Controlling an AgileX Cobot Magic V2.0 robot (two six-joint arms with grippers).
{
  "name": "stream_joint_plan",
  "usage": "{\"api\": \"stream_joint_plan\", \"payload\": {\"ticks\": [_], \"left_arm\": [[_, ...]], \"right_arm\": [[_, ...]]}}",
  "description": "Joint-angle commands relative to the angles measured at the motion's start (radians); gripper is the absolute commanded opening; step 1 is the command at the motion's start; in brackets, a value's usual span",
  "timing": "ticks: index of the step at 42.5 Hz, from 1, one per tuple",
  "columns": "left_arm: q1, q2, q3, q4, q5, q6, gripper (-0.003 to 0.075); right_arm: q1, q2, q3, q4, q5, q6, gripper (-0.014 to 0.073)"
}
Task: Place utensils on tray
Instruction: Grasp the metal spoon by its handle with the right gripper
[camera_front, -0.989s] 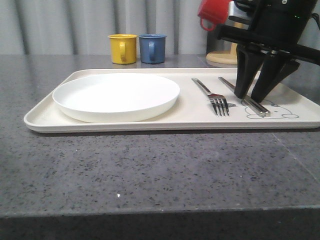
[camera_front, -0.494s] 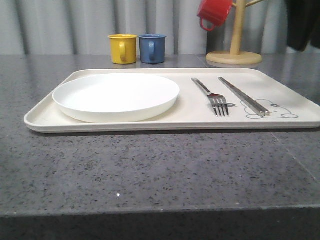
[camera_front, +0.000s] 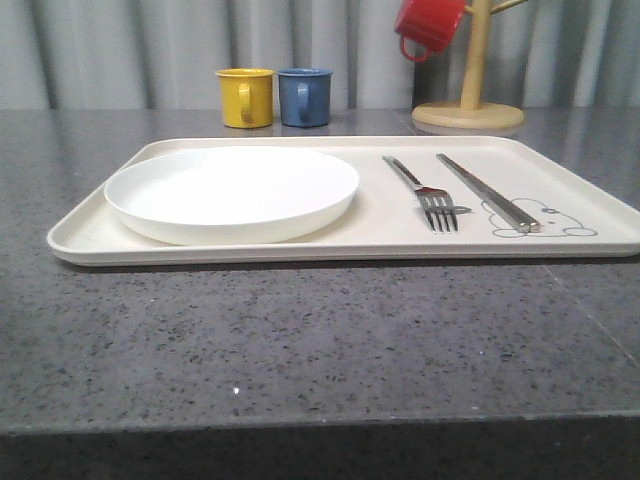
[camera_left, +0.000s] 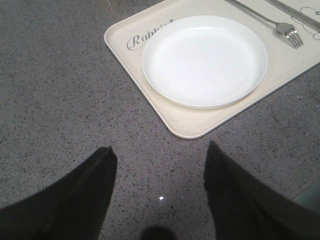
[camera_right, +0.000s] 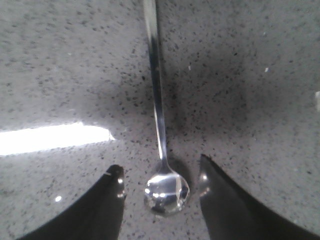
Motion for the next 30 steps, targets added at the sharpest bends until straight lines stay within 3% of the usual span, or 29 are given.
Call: {"api": "stream_joint_plan", "payload": {"ticks": [1, 26, 30], "left_arm": [[-0.009, 0.001, -0.024, 0.0, -0.066, -0.01, 0.0386], [-0.009, 0.001, -0.024, 0.0, -0.066, -0.01, 0.0386], [-0.009, 0.001, -0.024, 0.0, -0.066, -0.01, 0.0386]], "right_arm": [[-0.018, 0.0, -0.018, 0.029, 0.063, -0.027, 0.0383], [-0.019, 0.12, -0.018, 0.029, -0.02, -0.027, 0.0381], [-0.019, 0.12, -0.018, 0.029, -0.016, -0.027, 0.03]]}}
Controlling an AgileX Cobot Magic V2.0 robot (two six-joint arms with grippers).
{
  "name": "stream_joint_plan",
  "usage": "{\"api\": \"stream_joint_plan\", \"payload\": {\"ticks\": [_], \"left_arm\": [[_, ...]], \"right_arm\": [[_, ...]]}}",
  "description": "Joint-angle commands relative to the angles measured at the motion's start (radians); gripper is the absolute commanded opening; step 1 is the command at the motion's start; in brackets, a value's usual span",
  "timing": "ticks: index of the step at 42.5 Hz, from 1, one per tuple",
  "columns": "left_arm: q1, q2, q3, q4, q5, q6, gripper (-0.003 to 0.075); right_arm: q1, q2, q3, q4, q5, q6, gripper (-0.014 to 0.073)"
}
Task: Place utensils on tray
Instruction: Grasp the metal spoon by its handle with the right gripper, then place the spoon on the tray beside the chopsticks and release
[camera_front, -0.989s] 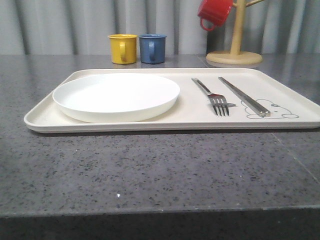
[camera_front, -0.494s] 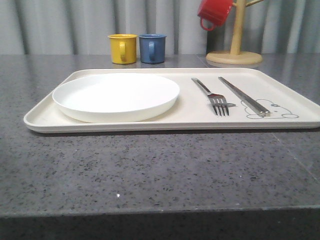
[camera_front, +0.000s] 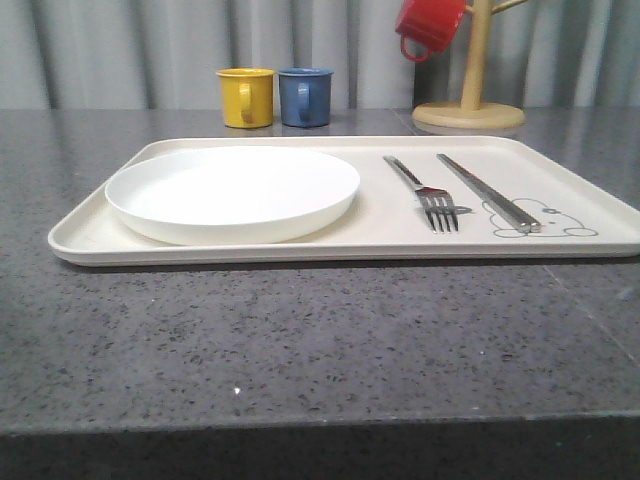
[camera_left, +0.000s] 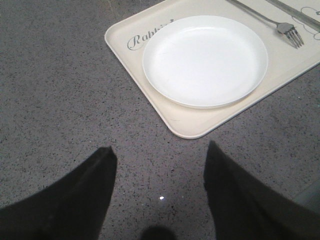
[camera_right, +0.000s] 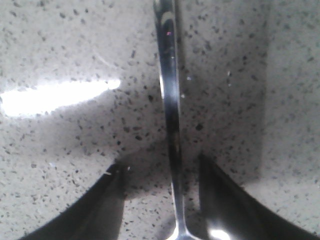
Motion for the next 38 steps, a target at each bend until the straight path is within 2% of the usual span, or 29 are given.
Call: {"api": "stream_joint_plan", "payload": {"ticks": [1, 6, 9, 17, 25, 33, 38], "left_arm": [[-0.009, 0.001, -0.024, 0.0, -0.066, -0.01, 0.0386], [-0.009, 0.001, -0.024, 0.0, -0.066, -0.01, 0.0386], [-0.009, 0.001, -0.024, 0.0, -0.066, -0.01, 0.0386], [-0.009, 0.001, -0.024, 0.0, -0.066, -0.01, 0.0386], [-0.009, 0.001, -0.024, 0.0, -0.066, -0.01, 0.0386], [-0.009, 0.001, -0.024, 0.0, -0.066, -0.01, 0.0386], [-0.009, 0.001, -0.024, 0.0, -0.066, -0.01, 0.0386]], "right_arm": [[-0.009, -0.045, -0.018, -0.001, -0.004, -0.008, 0.0255], [-0.009, -0.046, -0.018, -0.001, -0.002, -0.008, 0.0071], [-0.009, -0.05, -0.022, 0.009, 0.004, -0.004, 0.0018], [0.017, -0.092, -0.073, 0.151, 0.062, -0.004, 0.0018], [0.153, -0.128, -0.155, 0.29, 0.112, -0.008, 0.0018], [0.291, -0.1, -0.169, 0.319, 0.084, 0.022, 0.0018], [0.318, -0.053, -0.169, 0.315, 0.063, 0.061, 0.0018]]}}
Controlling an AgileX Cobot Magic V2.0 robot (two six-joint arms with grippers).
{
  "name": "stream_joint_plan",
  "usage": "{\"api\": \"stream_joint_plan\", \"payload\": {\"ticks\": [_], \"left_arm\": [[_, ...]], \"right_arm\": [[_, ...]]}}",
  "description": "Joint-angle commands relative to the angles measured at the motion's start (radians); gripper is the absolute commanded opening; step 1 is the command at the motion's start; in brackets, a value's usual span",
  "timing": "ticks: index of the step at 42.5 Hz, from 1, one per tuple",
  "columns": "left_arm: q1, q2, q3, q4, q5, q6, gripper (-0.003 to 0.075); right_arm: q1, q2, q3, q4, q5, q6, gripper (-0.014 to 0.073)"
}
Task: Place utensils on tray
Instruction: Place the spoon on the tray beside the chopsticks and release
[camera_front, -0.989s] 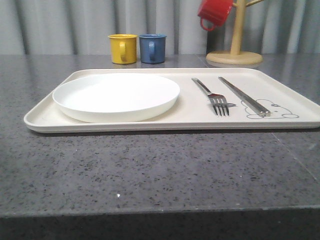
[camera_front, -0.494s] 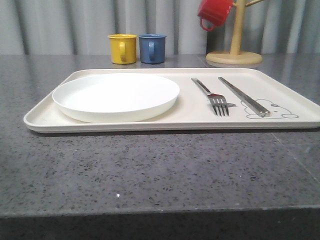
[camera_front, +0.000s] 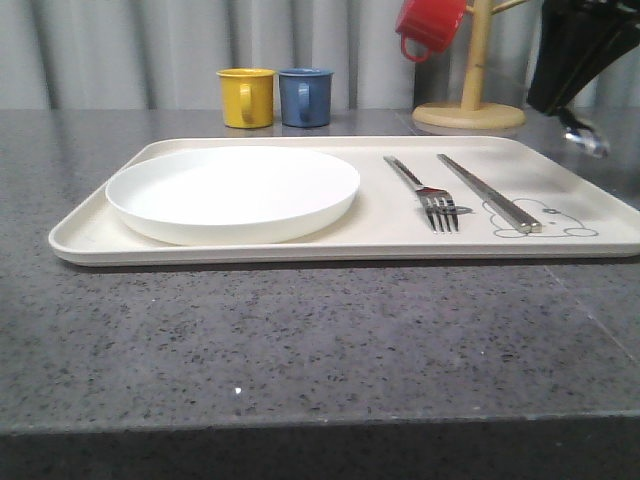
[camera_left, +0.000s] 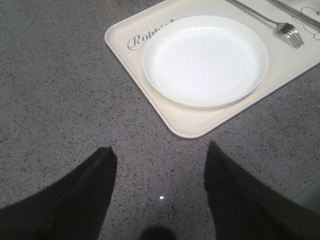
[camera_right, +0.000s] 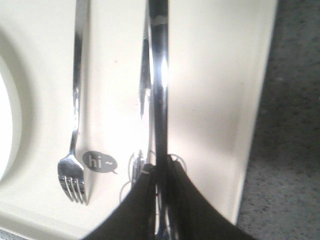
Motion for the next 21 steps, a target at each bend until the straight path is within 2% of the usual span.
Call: {"api": "stream_joint_plan", "payload": {"ticks": [1, 6, 14, 18, 21], "left_arm": [[-0.009, 0.001, -0.024, 0.0, -0.066, -0.01, 0.0386], [-0.009, 0.001, -0.024, 0.0, -0.066, -0.01, 0.0386], [-0.009, 0.001, -0.024, 0.0, -0.066, -0.01, 0.0386], [-0.009, 0.001, -0.024, 0.0, -0.066, -0.01, 0.0386], [-0.009, 0.001, -0.024, 0.0, -0.066, -0.01, 0.0386]], "right_arm": [[0.007, -0.01, -0.031, 0.01, 0.056, 0.029, 0.0018], [0.007, 0.024, -0.031, -0.023, 0.055, 0.029, 0.0018], [0.007, 0.062, -0.031, -0.116, 0.059, 0.112, 0.0032], [0.007, 0.065, -0.031, -0.116, 0.058, 0.117, 0.0091], [0.007, 0.065, -0.031, -0.116, 0.058, 0.117, 0.0178]]}}
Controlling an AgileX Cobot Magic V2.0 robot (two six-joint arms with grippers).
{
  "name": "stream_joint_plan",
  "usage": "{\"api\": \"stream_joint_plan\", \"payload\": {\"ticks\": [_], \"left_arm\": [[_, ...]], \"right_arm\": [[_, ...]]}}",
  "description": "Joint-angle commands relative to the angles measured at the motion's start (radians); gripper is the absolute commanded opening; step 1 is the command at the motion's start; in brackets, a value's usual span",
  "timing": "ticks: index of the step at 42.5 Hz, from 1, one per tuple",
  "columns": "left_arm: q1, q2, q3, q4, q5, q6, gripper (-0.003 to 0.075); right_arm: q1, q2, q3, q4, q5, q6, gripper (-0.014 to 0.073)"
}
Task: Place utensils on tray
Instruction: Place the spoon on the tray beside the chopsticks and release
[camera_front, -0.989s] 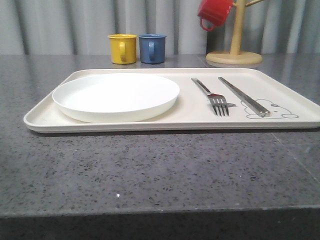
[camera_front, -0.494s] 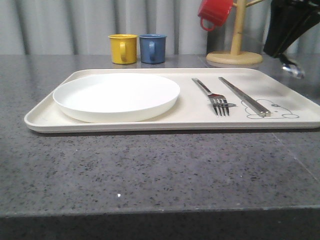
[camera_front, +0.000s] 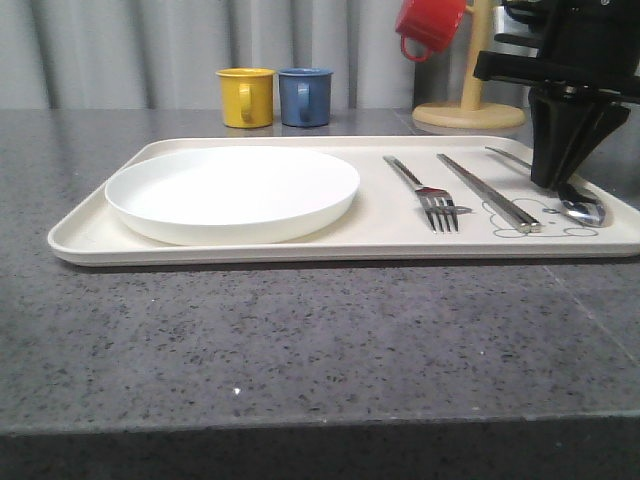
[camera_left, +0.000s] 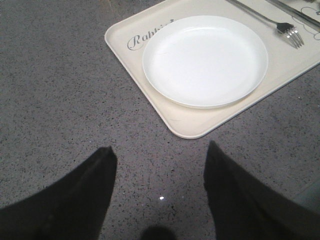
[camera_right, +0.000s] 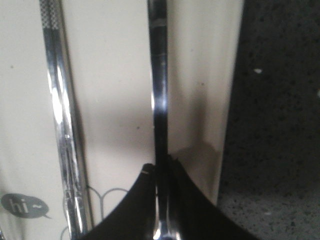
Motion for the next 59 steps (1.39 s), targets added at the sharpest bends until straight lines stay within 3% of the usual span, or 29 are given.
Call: {"api": "stream_joint_plan", "payload": {"ticks": [1, 6, 15, 22, 34, 47, 59], "left_arm": [[-0.009, 0.001, -0.024, 0.0, -0.066, -0.01, 0.0386], [-0.009, 0.001, -0.024, 0.0, -0.066, -0.01, 0.0386], [-0.009, 0.001, -0.024, 0.0, -0.066, -0.01, 0.0386], [-0.009, 0.001, -0.024, 0.0, -0.066, -0.01, 0.0386], [-0.009, 0.001, -0.024, 0.0, -0.066, -0.01, 0.0386], [-0.009, 0.001, -0.024, 0.0, -0.066, -0.01, 0.0386], [-0.009, 0.001, -0.024, 0.0, -0.066, -0.01, 0.0386]], "right_arm": [[-0.003, -0.05, -0.031, 0.0, 0.06, 0.007, 0.0208], [-0.003, -0.05, -0.031, 0.0, 0.052, 0.007, 0.0321], [0.013, -0.123, -0.03, 0.0, 0.046, -0.063, 0.0322], [0.103, -0.28, 0.014, -0.002, -0.002, -0.157, 0.0322], [0.27, -0.622, 0.254, -0.058, -0.182, -0.182, 0.0322], [0.271, -0.981, 0.552, -0.092, -0.296, -0.182, 0.0322], [0.269, -1.299, 0.755, -0.117, -0.301, -0.181, 0.0322]]}}
